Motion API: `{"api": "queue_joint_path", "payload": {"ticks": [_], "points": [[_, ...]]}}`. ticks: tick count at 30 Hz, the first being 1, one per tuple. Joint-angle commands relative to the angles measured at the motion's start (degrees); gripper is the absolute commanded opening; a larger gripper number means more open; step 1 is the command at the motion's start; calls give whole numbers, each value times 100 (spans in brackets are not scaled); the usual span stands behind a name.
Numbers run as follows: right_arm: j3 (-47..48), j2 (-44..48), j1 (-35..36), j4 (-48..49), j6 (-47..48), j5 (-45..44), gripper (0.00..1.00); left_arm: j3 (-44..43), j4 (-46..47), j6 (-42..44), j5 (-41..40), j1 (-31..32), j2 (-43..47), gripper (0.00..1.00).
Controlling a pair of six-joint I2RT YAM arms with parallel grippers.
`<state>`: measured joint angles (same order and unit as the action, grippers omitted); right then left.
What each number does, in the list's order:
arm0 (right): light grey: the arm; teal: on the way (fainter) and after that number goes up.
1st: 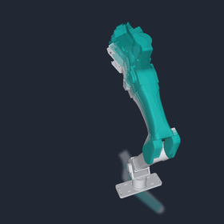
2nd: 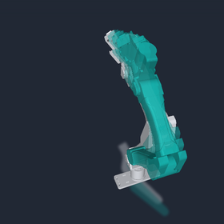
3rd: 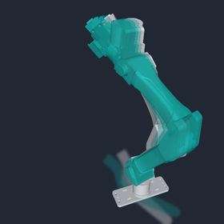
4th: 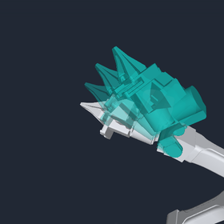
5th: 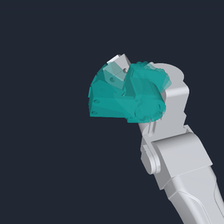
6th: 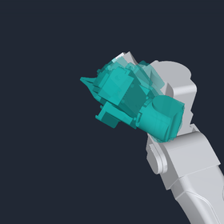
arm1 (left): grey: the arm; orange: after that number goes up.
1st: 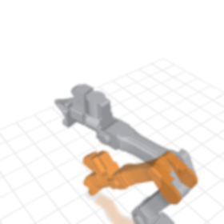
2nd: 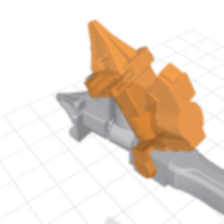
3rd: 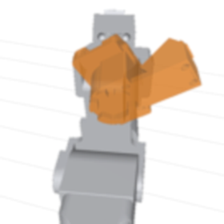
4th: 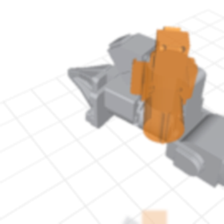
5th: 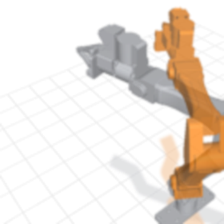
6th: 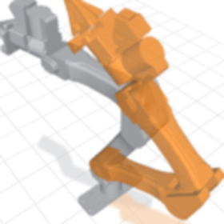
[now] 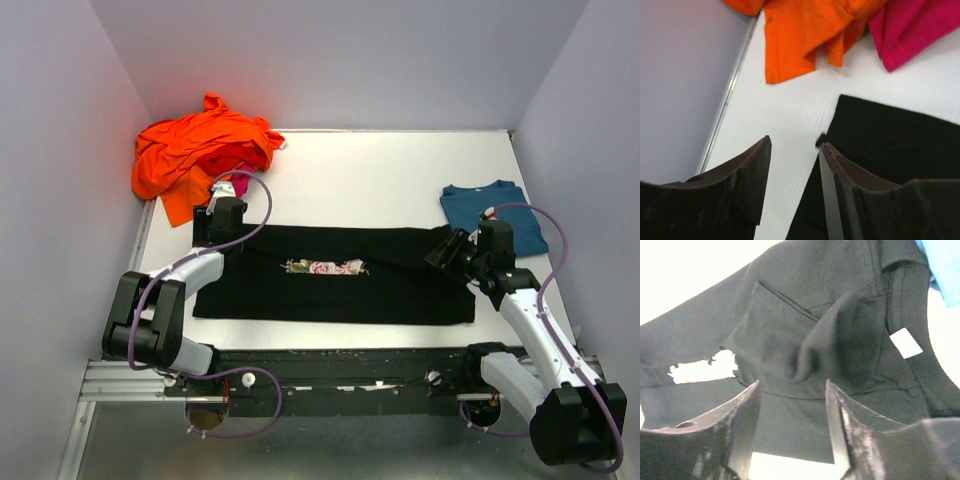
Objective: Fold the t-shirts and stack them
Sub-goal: Fold the other side of the tshirt into a rectangle
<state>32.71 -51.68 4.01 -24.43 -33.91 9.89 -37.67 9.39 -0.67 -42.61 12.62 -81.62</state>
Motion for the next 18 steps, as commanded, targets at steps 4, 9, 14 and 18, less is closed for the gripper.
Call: {"api": "queue_joint_path", "payload": {"ticks": [4, 9, 14, 18], "points": [[270, 79, -14, 25, 200, 39, 65, 40, -42, -750, -1241, 3, 998, 73], [727, -455, 12, 289, 446, 504, 64, -467, -873, -1793, -363, 3, 825, 70], [965, -913, 126, 465, 500, 374, 62, -1743, -2757, -3219, 681, -5, -63, 65], [1079, -1308, 126, 518, 421, -13, 62, -1472, -2267, -3413, 1641, -5, -213, 57]]}}
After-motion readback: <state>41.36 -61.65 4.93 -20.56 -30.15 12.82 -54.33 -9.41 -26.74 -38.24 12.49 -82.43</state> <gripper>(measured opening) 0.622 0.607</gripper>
